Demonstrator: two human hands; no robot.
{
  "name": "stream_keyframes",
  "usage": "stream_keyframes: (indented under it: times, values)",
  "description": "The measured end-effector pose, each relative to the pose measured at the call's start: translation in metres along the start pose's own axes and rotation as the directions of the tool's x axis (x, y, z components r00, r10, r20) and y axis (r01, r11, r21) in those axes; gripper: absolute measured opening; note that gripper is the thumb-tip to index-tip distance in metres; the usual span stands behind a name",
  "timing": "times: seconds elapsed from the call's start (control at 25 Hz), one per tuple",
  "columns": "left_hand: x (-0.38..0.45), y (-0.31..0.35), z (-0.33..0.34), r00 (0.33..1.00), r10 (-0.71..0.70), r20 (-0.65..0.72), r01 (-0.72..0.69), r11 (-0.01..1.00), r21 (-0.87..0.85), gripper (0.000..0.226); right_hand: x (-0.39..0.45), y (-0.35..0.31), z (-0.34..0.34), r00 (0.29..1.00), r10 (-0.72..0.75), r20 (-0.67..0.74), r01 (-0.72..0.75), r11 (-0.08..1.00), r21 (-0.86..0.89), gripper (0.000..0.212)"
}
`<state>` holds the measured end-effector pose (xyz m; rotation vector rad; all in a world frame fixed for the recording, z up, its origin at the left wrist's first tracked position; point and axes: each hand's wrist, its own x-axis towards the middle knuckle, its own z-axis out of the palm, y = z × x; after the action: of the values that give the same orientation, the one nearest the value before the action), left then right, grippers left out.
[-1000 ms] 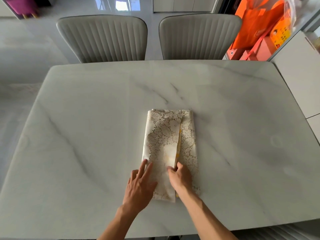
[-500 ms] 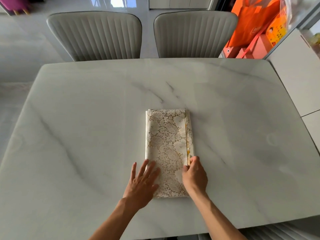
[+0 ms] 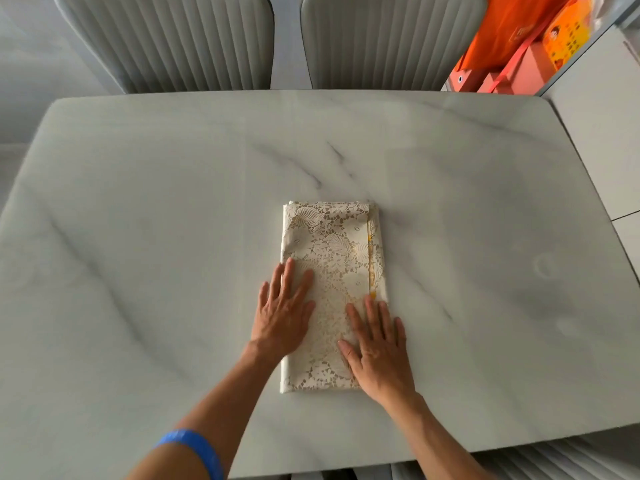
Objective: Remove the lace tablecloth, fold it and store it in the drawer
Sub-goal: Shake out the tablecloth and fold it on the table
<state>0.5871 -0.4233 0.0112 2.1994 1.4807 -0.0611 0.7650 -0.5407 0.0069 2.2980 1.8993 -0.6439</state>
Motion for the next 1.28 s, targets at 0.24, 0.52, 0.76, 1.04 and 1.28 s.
stream_keyframes:
  times: [0.24, 0.52, 0.76, 1.04, 1.28]
  values:
    - [-0.098, 0.007, 0.005, 0.934, -0.325, 0.15, 0.324, 0.591, -0.739, 0.03, -0.037, -0.002, -0.026, 0.907, 0.416, 0.071, -0.371, 0.705, 0.604, 0.028]
    - [-0.113, -0.047, -0.009, 0.889, -0.058, 0.454, 0.453, 0.258, -0.854, 0.065, -0.061, 0.042, -0.044, 0.866, -0.127, 0.483, -0.498, -0.147, 0.855, 0.052]
    - [-0.115, -0.037, 0.011, 0.968, 0.224, -0.116, -0.235, 0.968, -0.092, 0.058, -0.057, 0.038, -0.034, 0.997, -0.013, 0.077, -0.041, 0.745, 0.665, 0.055]
    - [-0.094, -0.039, 0.001, 0.871, 0.489, -0.048, -0.488, 0.872, 0.018, 0.036, -0.038, 0.056, -0.034, 0.817, -0.577, 0.0, 0.576, 0.815, -0.069, 0.095]
    - [-0.06, -0.027, -0.013, 0.999, -0.005, 0.043, 0.031, 0.767, -0.641, 0.033, 0.002, 0.055, -0.052, 0.948, -0.18, 0.263, -0.09, 0.638, 0.764, 0.031]
